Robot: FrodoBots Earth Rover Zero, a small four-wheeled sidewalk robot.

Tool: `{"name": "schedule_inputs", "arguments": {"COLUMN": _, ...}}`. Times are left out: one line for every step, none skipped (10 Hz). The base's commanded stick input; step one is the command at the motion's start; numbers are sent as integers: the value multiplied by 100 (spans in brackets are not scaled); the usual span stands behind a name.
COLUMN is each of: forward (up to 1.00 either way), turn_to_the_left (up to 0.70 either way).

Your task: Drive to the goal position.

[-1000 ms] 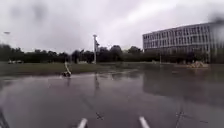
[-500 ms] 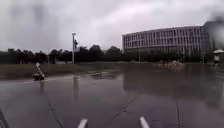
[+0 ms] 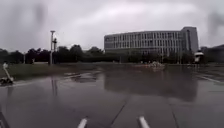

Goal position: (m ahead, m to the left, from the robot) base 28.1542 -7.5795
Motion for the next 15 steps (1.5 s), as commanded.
{"name": "schedule_inputs", "arguments": {"forward": 94, "turn_to_the_left": 0}}
{"name": "schedule_inputs", "arguments": {"forward": 93, "turn_to_the_left": 0}}
{"name": "schedule_inputs", "arguments": {"forward": 93, "turn_to_the_left": 0}}
{"name": "schedule_inputs", "arguments": {"forward": 94, "turn_to_the_left": 0}}
{"name": "schedule_inputs", "arguments": {"forward": 94, "turn_to_the_left": 0}}
{"name": "schedule_inputs", "arguments": {"forward": 94, "turn_to_the_left": 0}}
{"name": "schedule_inputs", "arguments": {"forward": 94, "turn_to_the_left": 0}}
{"name": "schedule_inputs", "arguments": {"forward": 94, "turn_to_the_left": 0}}
{"name": "schedule_inputs", "arguments": {"forward": 94, "turn_to_the_left": 0}}
{"name": "schedule_inputs", "arguments": {"forward": 94, "turn_to_the_left": 0}}
{"name": "schedule_inputs", "arguments": {"forward": 94, "turn_to_the_left": 0}}
{"name": "schedule_inputs", "arguments": {"forward": 94, "turn_to_the_left": 0}}
{"name": "schedule_inputs", "arguments": {"forward": 94, "turn_to_the_left": 0}}
{"name": "schedule_inputs", "arguments": {"forward": 94, "turn_to_the_left": 0}}
{"name": "schedule_inputs", "arguments": {"forward": 94, "turn_to_the_left": 0}}
